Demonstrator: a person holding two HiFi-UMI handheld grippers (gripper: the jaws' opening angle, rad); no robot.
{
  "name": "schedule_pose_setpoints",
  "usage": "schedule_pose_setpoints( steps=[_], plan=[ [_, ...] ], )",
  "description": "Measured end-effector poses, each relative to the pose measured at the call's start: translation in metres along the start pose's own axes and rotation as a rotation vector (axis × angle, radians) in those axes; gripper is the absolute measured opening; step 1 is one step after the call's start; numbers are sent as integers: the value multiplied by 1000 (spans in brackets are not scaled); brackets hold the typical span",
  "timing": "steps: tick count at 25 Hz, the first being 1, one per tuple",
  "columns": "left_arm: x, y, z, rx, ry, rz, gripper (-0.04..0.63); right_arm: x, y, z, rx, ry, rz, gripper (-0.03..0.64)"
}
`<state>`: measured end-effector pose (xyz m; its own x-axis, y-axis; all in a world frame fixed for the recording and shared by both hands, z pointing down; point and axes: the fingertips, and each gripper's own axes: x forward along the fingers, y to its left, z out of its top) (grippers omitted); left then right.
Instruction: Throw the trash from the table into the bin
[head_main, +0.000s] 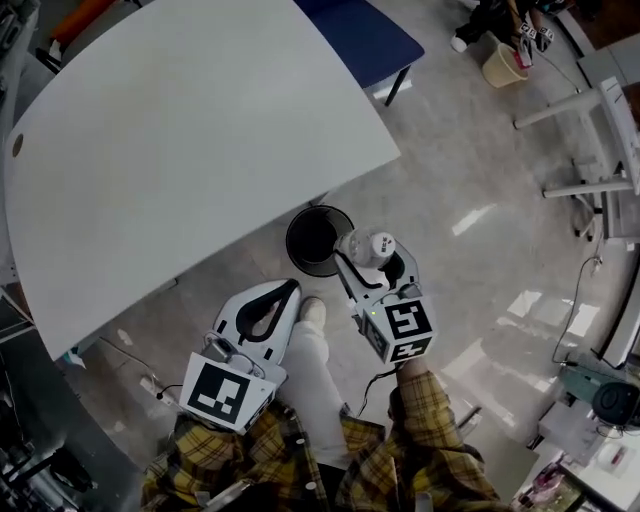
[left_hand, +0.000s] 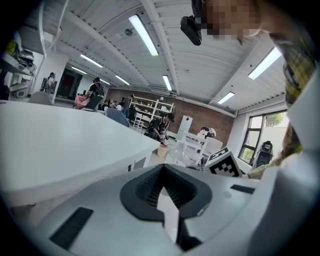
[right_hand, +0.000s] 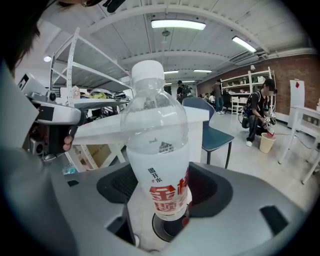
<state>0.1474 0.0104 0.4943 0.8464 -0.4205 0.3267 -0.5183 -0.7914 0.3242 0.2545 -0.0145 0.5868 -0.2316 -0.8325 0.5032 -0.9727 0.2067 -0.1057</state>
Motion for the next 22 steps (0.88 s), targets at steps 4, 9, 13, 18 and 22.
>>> schedule_pose_setpoints(
  steps=[4, 9, 13, 18, 22],
  plan=[
    [16, 19, -40, -21, -16, 15, 8, 41, -10, -58, 3, 28, -24, 298],
    [35, 35, -88, -32, -9, 2, 8, 95, -17, -129, 0, 67, -43, 299],
    [53, 48, -119, -46, -16, 3, 8, 135, -19, -183, -15, 102, -44, 299],
    [63, 63, -155, -66, 1, 3, 8, 171, -26, -248, -16, 161, -47, 299],
    [71, 79, -176, -71, 12, 12, 8, 200, -41, -291, -23, 236, -73, 301]
  ],
)
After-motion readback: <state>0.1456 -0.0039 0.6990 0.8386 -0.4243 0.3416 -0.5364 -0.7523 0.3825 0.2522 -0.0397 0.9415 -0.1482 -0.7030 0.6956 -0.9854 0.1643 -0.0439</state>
